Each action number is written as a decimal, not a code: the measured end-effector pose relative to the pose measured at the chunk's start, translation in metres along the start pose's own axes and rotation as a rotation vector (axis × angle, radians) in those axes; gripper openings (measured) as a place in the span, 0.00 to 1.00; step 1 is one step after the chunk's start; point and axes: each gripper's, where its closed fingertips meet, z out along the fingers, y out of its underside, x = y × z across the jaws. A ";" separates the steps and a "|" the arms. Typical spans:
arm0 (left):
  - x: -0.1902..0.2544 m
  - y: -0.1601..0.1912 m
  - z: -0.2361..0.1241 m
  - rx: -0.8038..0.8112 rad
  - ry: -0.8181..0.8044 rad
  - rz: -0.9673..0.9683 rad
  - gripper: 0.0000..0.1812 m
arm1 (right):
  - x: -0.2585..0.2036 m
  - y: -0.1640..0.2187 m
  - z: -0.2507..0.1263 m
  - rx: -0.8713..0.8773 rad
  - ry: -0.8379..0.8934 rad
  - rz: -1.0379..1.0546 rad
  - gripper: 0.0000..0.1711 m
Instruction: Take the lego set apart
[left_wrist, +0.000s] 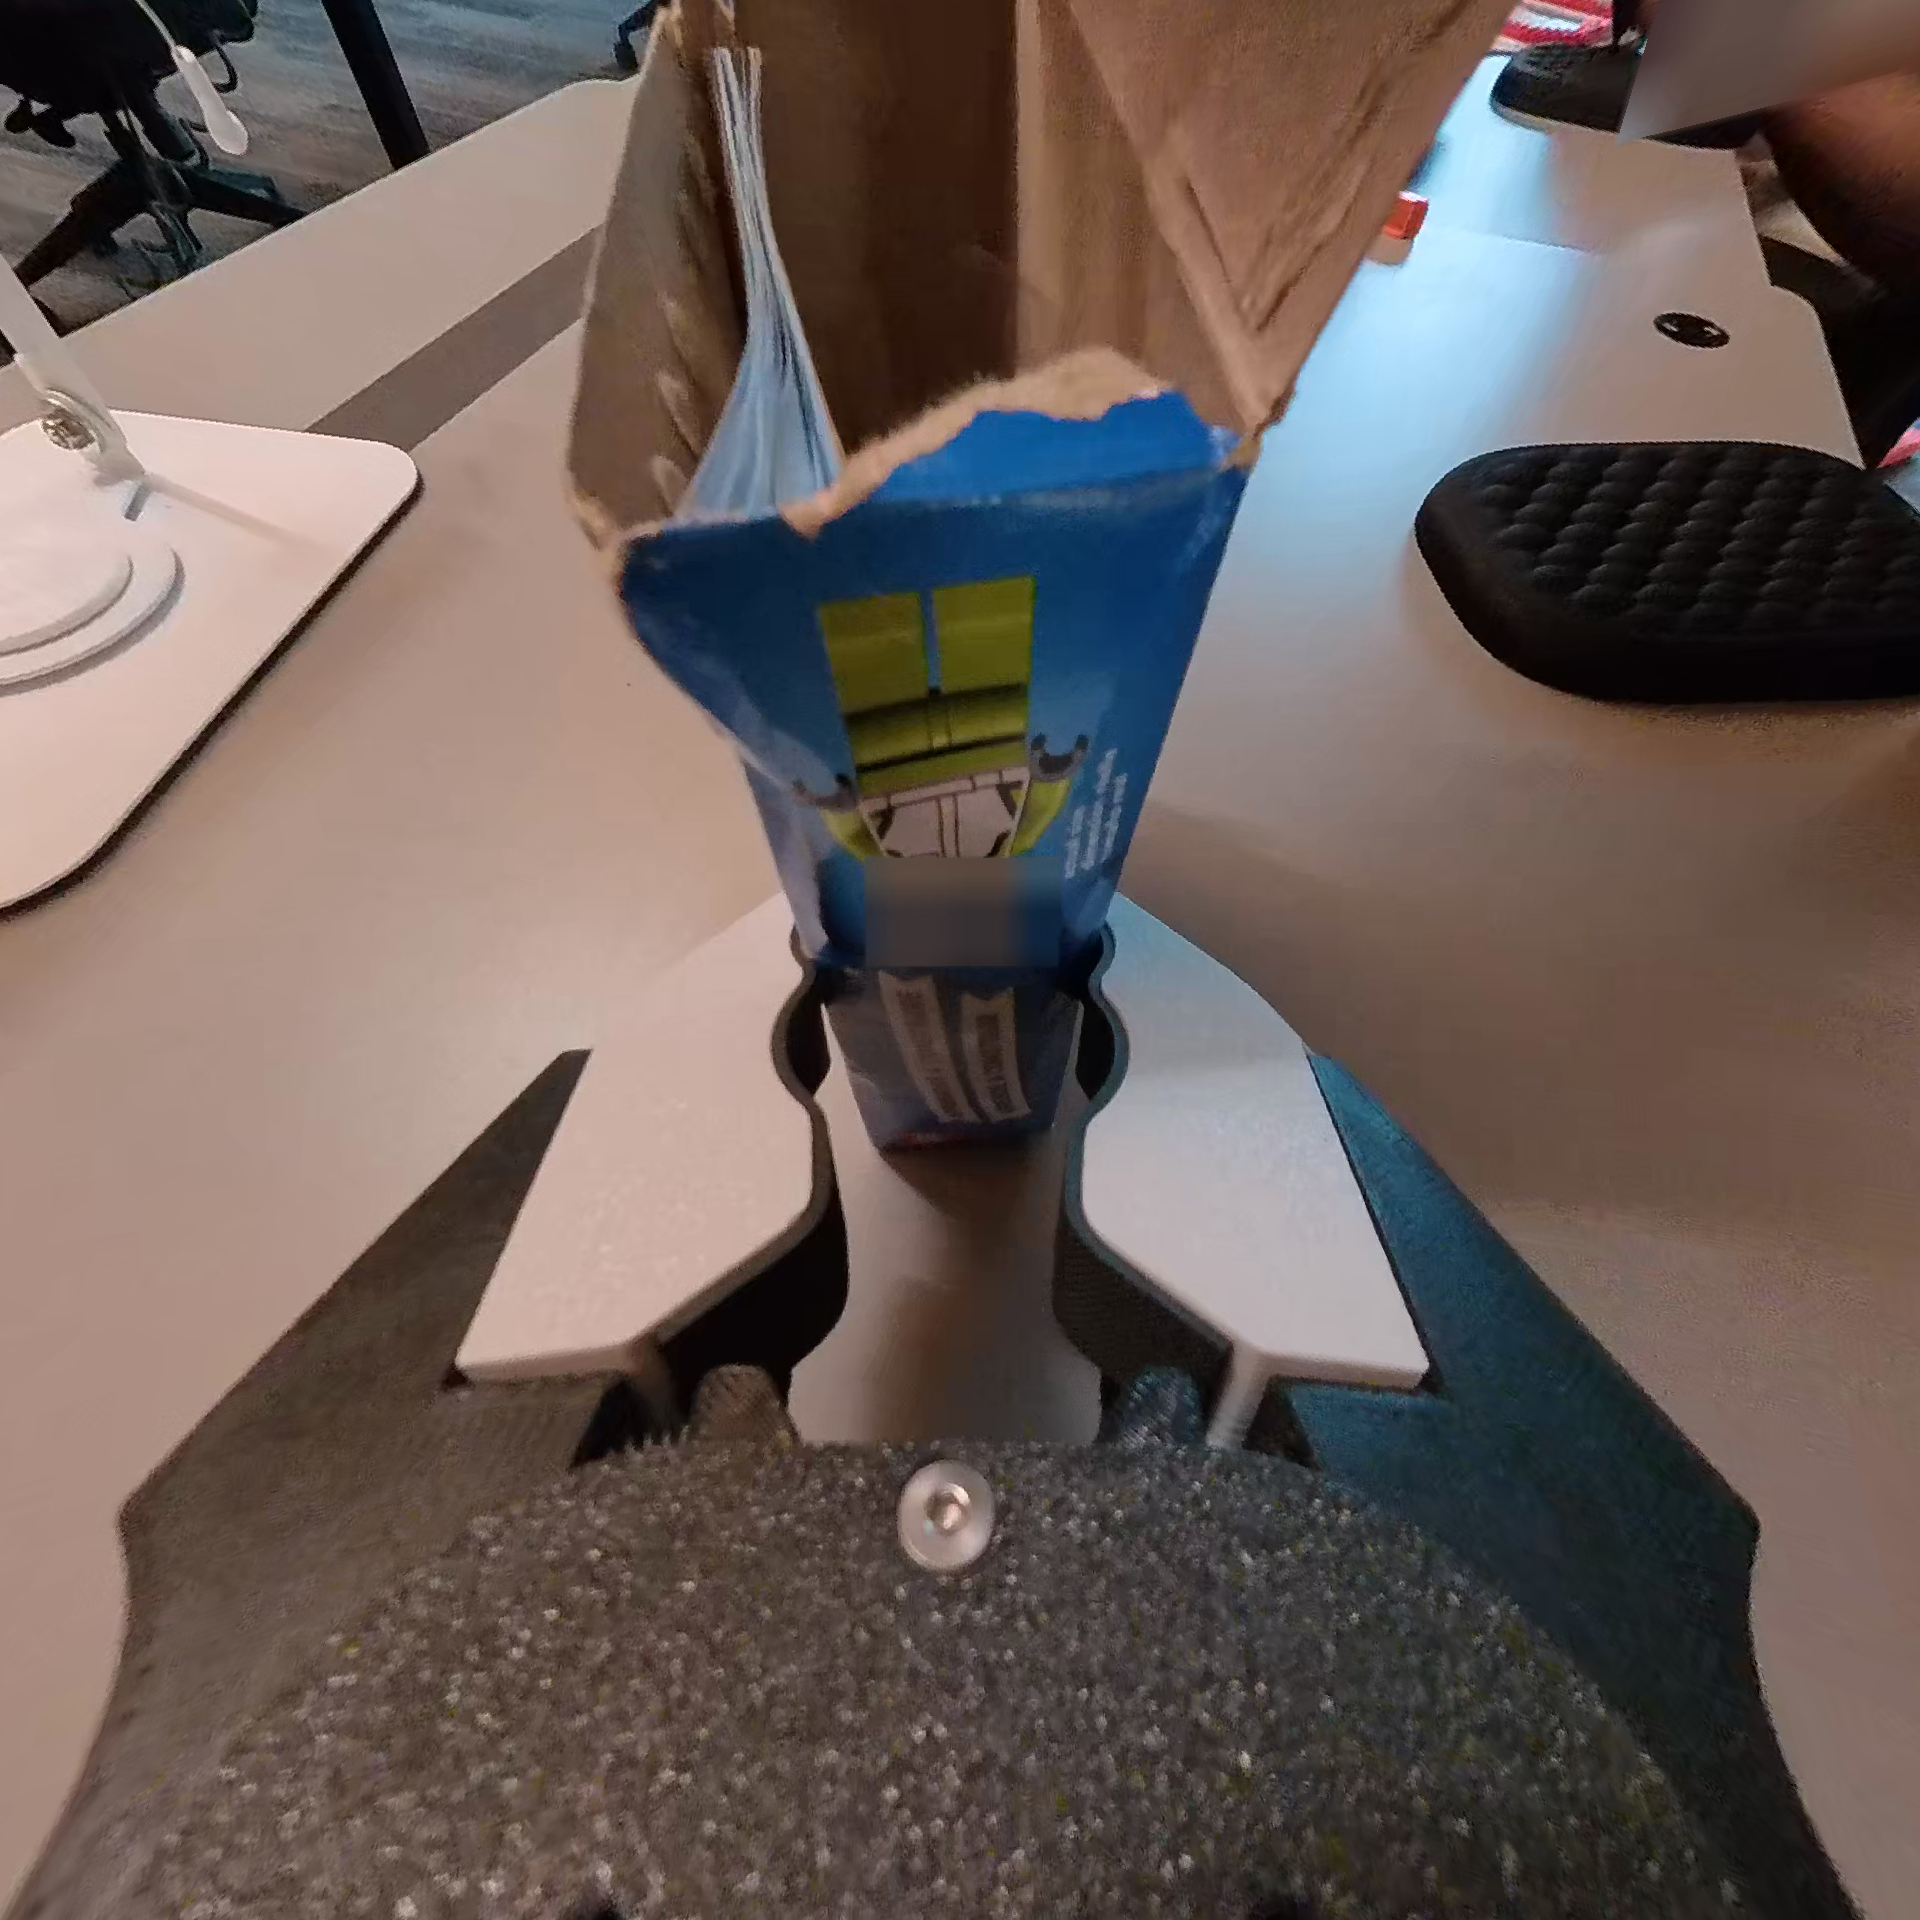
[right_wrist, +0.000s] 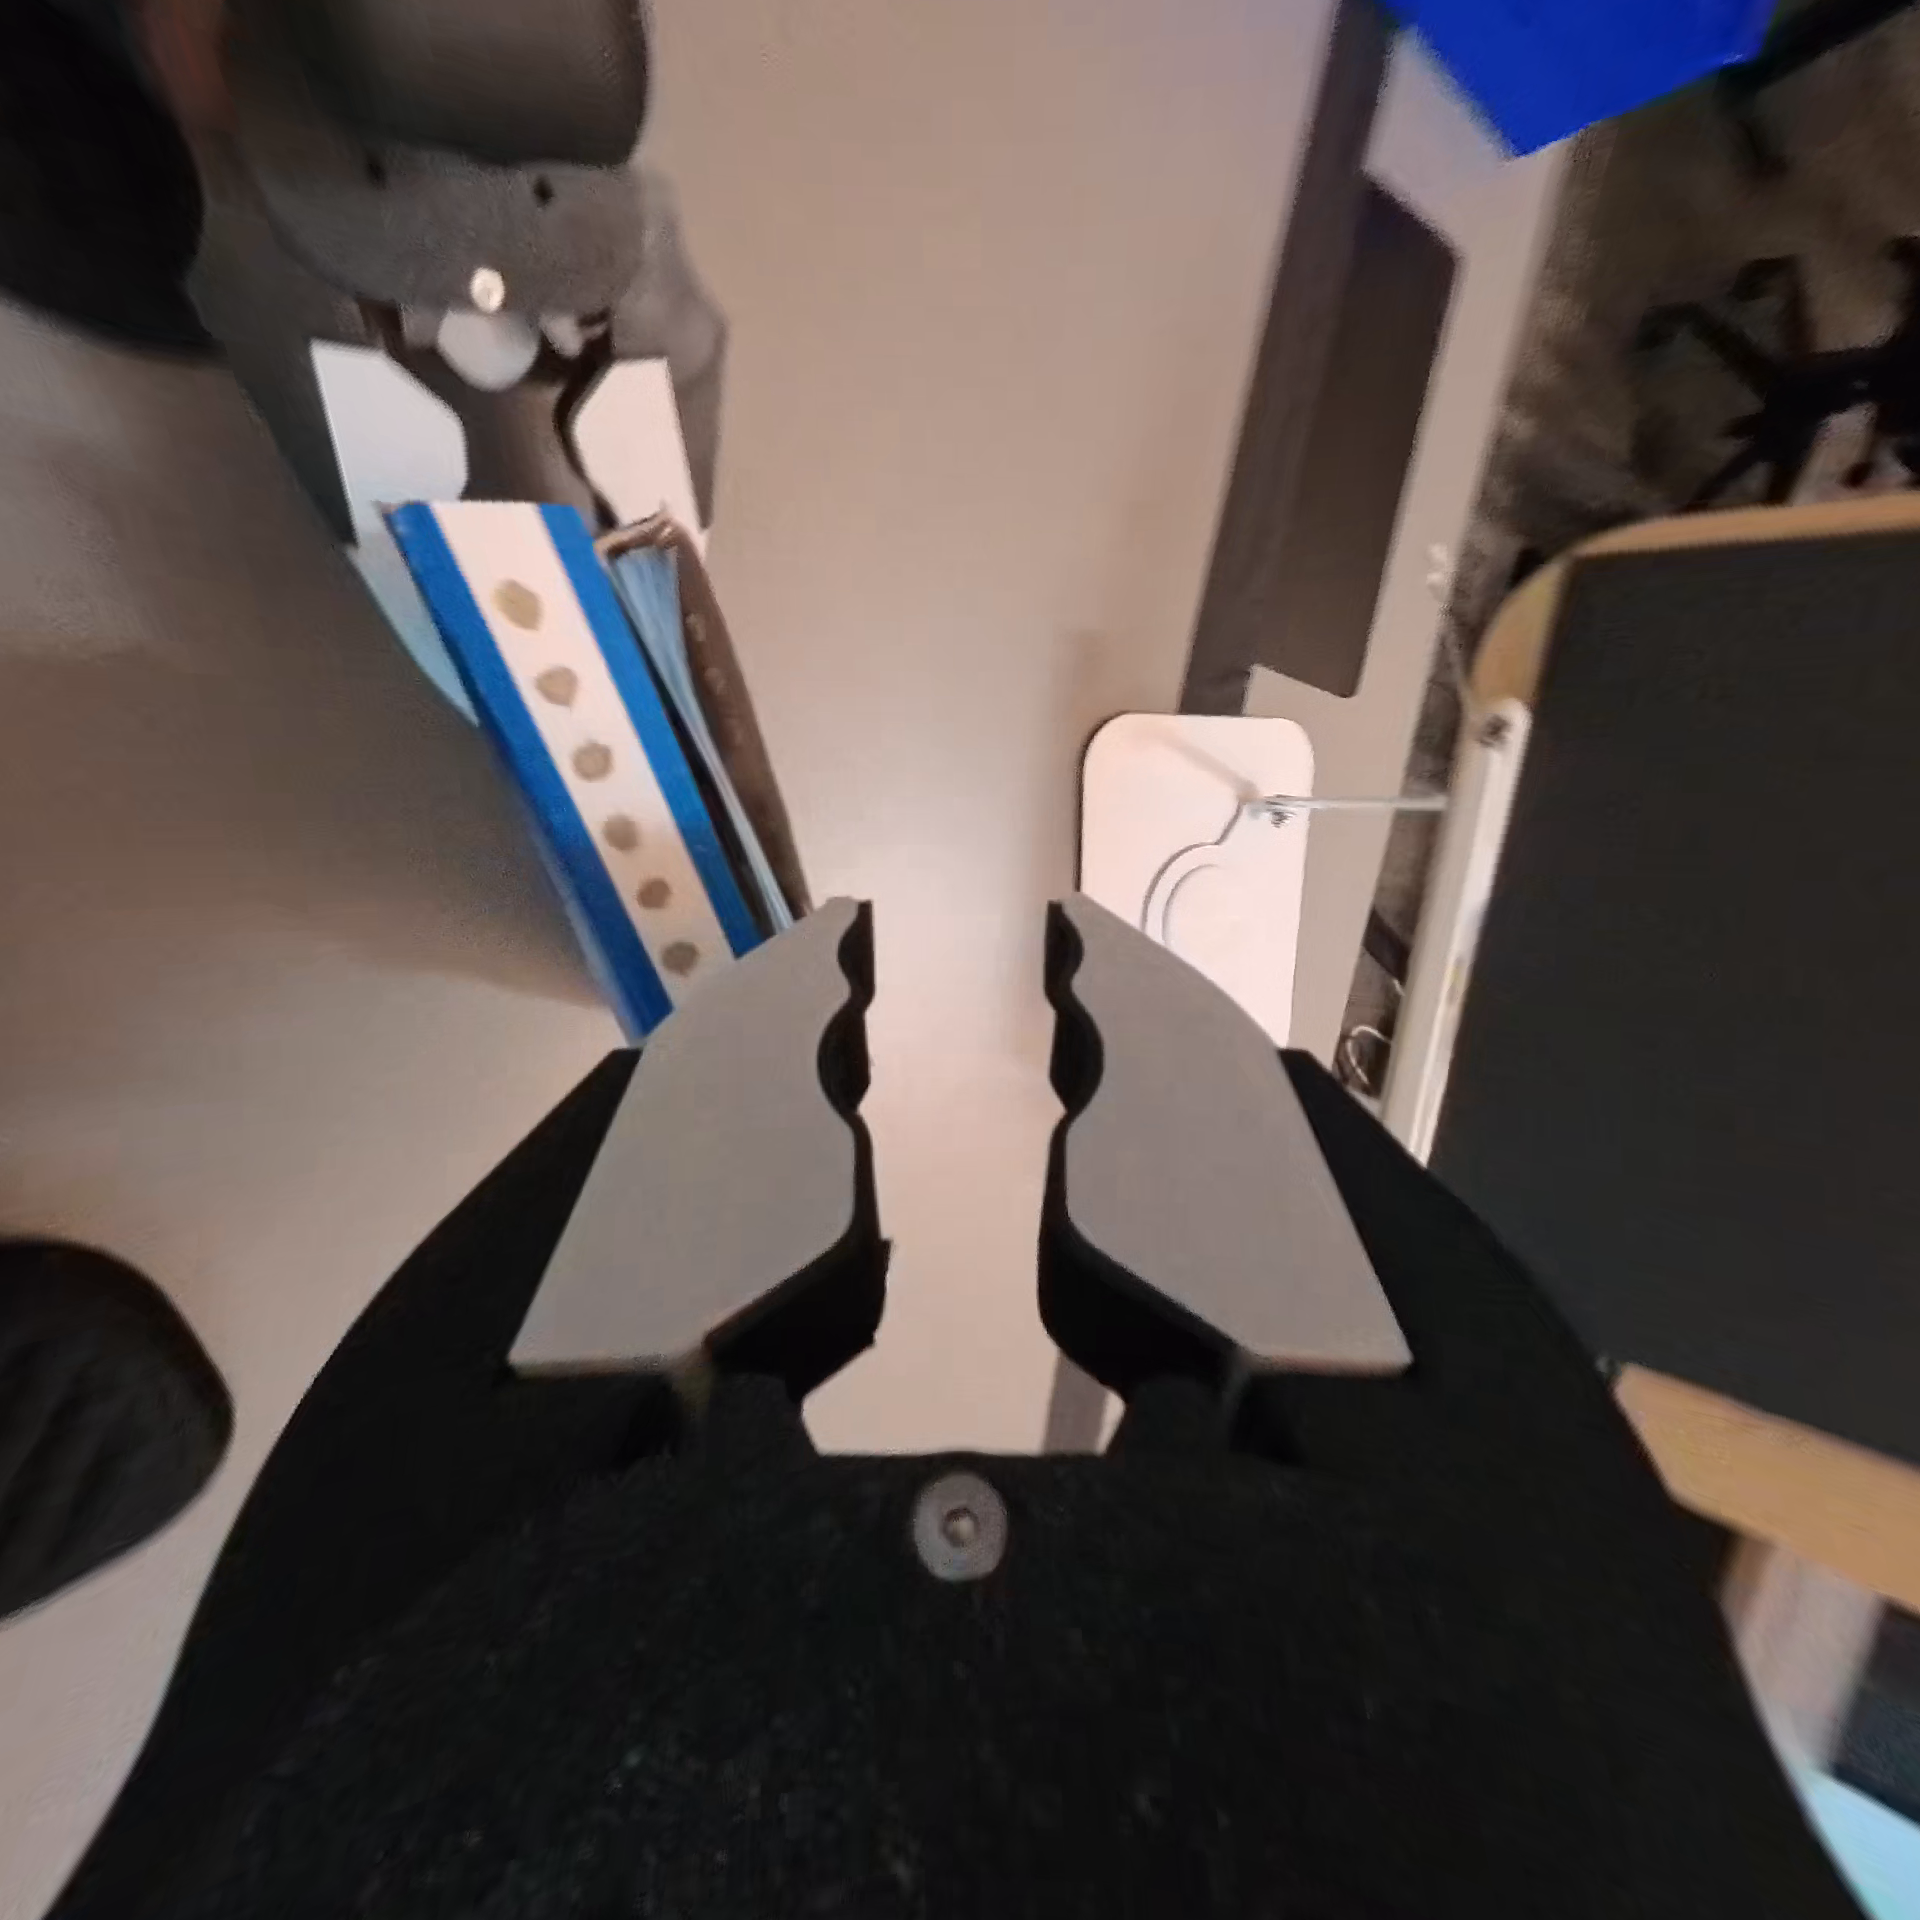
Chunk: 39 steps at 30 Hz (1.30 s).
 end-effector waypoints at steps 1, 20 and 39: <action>0.000 0.000 0.000 0.001 0.000 0.006 0.25 | 0.003 0.004 -0.010 0.051 0.023 0.052 0.20; 0.008 -0.003 0.001 0.081 0.003 0.202 0.25 | -0.055 0.087 0.000 0.805 -0.077 0.625 0.12; 0.014 -0.005 0.001 0.083 0.002 0.262 0.23 | -0.080 0.081 0.051 -0.033 -0.419 0.144 0.08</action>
